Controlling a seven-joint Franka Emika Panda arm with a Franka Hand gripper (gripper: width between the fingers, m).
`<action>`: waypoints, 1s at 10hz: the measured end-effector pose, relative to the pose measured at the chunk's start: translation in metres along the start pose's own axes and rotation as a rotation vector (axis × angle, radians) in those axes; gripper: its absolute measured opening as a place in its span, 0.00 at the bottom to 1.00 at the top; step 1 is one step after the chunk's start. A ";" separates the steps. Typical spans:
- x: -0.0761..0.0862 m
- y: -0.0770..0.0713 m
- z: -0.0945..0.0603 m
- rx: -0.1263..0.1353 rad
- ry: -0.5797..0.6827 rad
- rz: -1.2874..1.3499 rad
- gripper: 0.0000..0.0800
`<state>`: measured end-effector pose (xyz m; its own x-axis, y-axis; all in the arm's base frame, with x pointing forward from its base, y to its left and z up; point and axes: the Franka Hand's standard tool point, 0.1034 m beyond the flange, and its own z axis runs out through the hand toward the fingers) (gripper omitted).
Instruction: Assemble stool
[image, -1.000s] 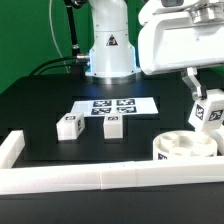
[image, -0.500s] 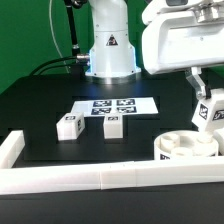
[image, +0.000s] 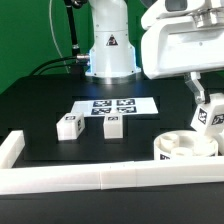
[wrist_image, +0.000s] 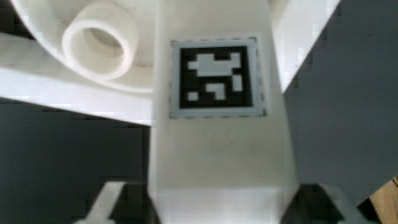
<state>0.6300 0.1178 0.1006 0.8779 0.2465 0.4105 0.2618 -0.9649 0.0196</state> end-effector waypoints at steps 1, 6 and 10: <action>-0.001 -0.002 0.002 0.001 0.010 -0.002 0.42; -0.006 -0.011 -0.002 0.000 0.114 -0.014 0.42; -0.011 -0.011 -0.002 -0.005 0.167 -0.022 0.42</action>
Offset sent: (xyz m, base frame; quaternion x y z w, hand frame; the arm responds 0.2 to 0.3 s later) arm -0.0163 0.0029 -0.0105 -0.0047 0.0292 0.0046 0.9996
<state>0.6173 0.1254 0.0975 0.7929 0.2499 0.5557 0.2783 -0.9599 0.0345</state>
